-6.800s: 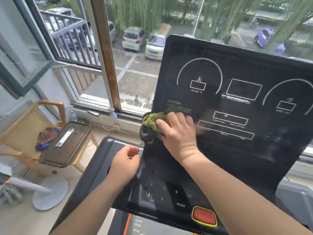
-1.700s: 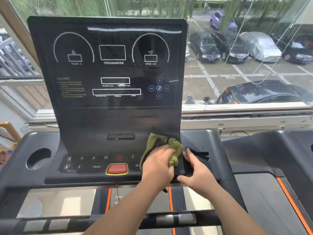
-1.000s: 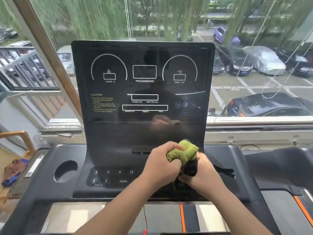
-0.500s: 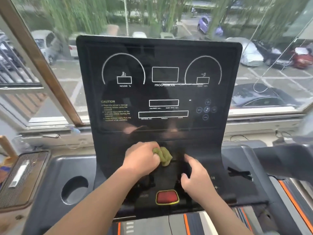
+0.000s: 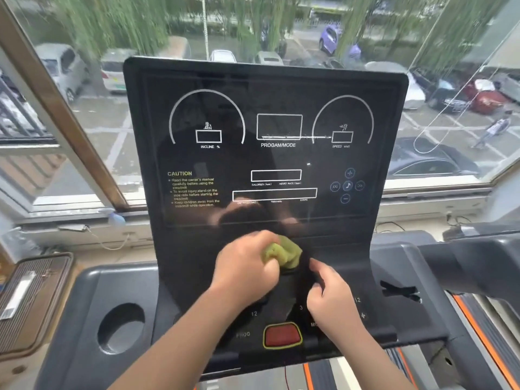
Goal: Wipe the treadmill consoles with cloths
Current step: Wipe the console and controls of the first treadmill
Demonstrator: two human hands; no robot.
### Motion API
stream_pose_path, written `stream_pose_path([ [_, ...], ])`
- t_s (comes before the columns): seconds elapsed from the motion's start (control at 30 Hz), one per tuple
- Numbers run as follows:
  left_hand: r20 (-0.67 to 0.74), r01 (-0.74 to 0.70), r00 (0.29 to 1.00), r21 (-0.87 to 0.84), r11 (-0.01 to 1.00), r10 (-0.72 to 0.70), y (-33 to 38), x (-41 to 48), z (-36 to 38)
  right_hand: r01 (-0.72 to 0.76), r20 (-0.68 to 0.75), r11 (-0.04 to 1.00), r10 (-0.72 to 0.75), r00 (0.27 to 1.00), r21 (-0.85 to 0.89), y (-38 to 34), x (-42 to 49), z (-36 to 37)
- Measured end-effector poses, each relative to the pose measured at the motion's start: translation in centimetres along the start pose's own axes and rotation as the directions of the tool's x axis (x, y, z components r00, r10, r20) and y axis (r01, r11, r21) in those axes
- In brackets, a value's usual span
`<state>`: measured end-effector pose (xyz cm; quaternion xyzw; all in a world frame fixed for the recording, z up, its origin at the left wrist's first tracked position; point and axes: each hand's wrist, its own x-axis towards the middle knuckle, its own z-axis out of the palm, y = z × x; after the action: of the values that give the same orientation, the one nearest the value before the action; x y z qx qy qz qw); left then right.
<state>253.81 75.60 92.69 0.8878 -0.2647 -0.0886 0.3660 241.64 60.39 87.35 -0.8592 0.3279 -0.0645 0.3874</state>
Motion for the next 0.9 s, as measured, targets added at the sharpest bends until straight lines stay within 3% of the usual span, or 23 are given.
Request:
stream_pose_path([
  [0.07,0.061,-0.078,0.995,0.051,0.996,0.074,-0.2,0.1,1.6,0.019,-0.012,1.000,-0.019,1.000,0.016,-0.3,0.3,-0.1],
  [0.17,0.022,-0.128,0.992,0.125,0.984,0.126,-1.9,-1.3,2.4,0.014,-0.005,0.996,-0.014,1.000,0.083,-1.0,0.5,-0.5],
  [0.33,-0.170,0.125,0.981,0.180,0.976,-0.094,-7.3,-4.6,-0.6,0.020,0.030,0.987,-0.025,0.999,0.162,-2.2,1.0,-0.8],
  [0.43,-0.287,0.333,0.904,0.006,0.943,-0.317,-7.6,-5.0,-3.1,0.028,0.027,0.982,-0.034,0.999,0.187,-2.7,1.0,-0.5],
  [0.53,-0.487,0.195,0.830,-0.204,0.959,-0.273,-5.8,-5.2,-5.2,0.076,0.035,0.975,-0.085,0.996,0.207,-3.6,0.8,-0.3],
  [0.67,-0.737,-0.086,0.672,-0.178,0.980,-0.075,-2.4,-4.7,-5.5,0.139,0.002,0.952,-0.144,0.990,0.271,-5.3,0.8,-1.2],
  [0.7,-0.752,-0.113,0.659,-0.130,0.985,-0.024,-1.8,-3.9,-5.1,0.145,-0.007,0.948,-0.150,0.989,0.284,-5.6,0.9,-1.7],
  [0.77,-0.715,-0.060,0.700,-0.061,0.996,-0.002,-1.4,-1.8,-3.7,0.162,-0.013,0.940,-0.166,0.986,0.301,-6.1,1.2,-2.6],
  [0.83,-0.631,0.109,0.758,-0.131,0.985,-0.167,-1.1,0.5,-1.7,0.167,-0.011,0.928,-0.174,0.985,0.333,-6.3,1.2,-3.4],
  [0.9,-0.568,0.236,0.763,-0.200,0.951,-0.309,0.6,2.0,0.2,0.160,-0.022,0.909,-0.164,0.986,0.386,-6.3,1.1,-3.9],
])
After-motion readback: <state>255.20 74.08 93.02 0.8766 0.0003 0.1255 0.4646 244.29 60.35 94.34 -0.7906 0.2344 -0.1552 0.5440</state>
